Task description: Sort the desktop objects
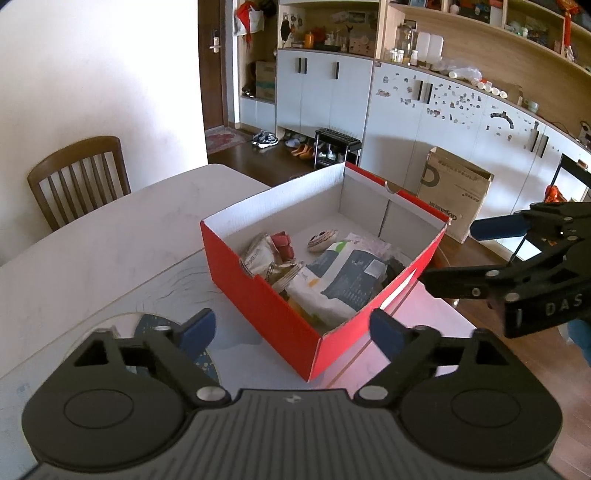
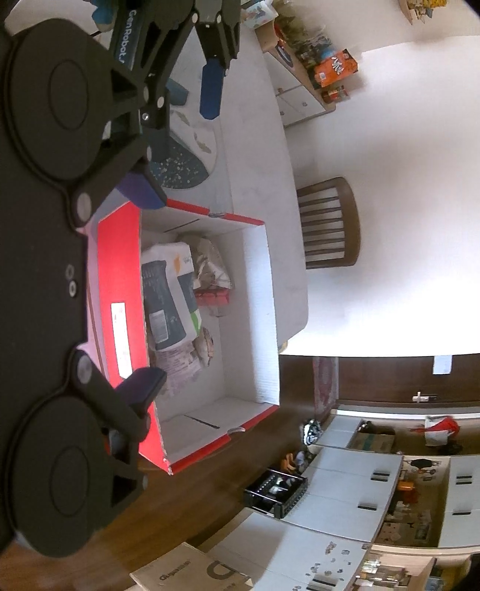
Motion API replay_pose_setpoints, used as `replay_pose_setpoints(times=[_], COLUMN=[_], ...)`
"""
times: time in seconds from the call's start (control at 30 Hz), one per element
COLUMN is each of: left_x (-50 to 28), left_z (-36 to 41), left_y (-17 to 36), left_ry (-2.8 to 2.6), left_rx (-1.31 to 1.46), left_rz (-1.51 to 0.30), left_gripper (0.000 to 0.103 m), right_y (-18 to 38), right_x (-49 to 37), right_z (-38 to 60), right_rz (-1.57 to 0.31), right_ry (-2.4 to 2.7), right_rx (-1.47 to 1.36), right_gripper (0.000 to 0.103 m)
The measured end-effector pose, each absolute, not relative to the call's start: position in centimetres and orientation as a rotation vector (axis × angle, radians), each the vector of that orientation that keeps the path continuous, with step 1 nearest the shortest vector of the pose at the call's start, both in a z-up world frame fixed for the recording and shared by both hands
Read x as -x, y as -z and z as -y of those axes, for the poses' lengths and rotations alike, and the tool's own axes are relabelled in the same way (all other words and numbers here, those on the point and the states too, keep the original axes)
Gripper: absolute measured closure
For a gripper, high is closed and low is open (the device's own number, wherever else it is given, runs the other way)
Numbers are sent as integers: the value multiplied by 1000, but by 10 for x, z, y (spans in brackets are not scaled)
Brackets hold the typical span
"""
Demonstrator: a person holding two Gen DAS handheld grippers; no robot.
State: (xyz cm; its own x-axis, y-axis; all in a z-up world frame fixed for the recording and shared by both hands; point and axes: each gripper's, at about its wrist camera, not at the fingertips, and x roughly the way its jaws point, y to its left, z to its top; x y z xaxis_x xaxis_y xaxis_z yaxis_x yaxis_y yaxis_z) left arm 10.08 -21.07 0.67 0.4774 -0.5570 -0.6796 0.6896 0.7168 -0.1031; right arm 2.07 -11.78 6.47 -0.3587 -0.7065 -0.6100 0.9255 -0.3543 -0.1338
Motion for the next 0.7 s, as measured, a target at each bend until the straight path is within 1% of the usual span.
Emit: replay_pose_setpoints(times=[0.03, 0.1, 0.17, 0.7], left_x=[-100, -99, -97, -89], left_z=[210, 210, 210, 205], left_y=[-6, -6, -5, 0], left_ry=[765, 765, 764, 771], left_rx=[-194, -195, -195, -184], left_rz=[-752, -747, -750, -764], left_gripper=[0, 0, 0, 0], right_y=[-65, -65, -66, -60], right_x=[-22, -24, -24, -27], right_z=[117, 115, 114, 104], right_rz=[-568, -566, -555, -531], right_ry=[1897, 1902, 1907, 1922], right_rx=[-547, -532, -526, -563], right_gripper=[6, 2, 1, 0])
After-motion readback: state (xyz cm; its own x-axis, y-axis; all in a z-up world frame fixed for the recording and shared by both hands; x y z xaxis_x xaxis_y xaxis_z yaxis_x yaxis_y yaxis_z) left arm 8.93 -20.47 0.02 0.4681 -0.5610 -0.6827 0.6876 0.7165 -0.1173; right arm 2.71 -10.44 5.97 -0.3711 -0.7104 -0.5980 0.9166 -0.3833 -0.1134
